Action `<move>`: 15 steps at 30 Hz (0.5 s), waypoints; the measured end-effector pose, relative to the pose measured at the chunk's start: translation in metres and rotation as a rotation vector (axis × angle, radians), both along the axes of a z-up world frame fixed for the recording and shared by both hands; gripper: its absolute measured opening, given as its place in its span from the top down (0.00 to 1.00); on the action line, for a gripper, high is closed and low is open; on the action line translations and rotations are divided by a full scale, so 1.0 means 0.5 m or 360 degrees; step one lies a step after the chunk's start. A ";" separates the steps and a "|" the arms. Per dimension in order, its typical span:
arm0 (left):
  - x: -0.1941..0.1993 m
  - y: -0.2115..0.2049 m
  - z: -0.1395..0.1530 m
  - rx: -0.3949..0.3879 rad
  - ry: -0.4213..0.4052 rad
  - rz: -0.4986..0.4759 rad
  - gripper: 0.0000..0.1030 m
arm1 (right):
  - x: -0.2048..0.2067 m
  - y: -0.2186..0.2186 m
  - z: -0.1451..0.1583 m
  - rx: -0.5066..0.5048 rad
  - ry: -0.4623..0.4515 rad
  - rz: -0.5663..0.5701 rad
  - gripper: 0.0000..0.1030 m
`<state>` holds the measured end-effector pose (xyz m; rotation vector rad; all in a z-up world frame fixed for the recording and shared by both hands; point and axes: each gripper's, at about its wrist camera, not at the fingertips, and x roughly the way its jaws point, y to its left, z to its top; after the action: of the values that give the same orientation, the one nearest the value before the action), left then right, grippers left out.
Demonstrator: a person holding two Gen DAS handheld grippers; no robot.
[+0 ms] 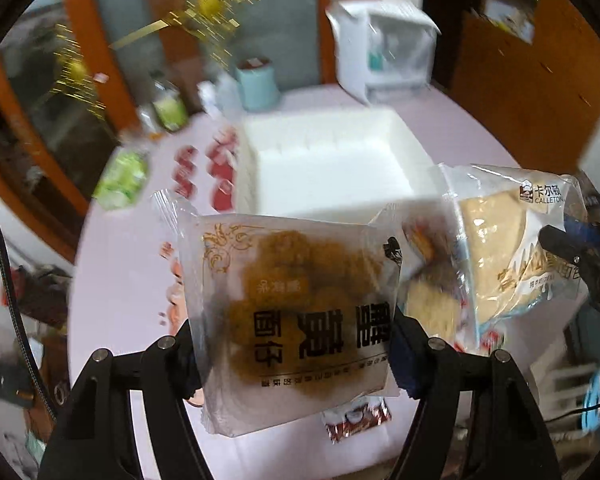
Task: Organize snacks
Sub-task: 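Carry both bags into the white tray and open both tools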
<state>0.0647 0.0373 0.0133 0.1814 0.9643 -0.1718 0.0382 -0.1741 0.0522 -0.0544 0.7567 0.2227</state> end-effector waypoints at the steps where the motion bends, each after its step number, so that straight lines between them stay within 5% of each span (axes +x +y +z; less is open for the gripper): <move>1: -0.009 -0.002 0.012 0.0009 -0.0028 0.0020 0.32 | 0.010 0.000 0.010 -0.0009 -0.0027 -0.0004 0.75; 8: 0.001 -0.021 0.123 0.0030 -0.0243 0.0141 0.31 | 0.122 0.003 0.053 0.0076 -0.0042 -0.0103 0.75; 15: 0.124 -0.009 0.160 0.0026 -0.0286 0.0150 0.31 | 0.237 0.025 0.039 0.0072 0.0040 -0.0268 0.74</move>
<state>0.1268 0.0330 0.0933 0.1628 0.7937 -0.0596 0.1568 -0.1615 0.0719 0.0551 0.7766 0.0804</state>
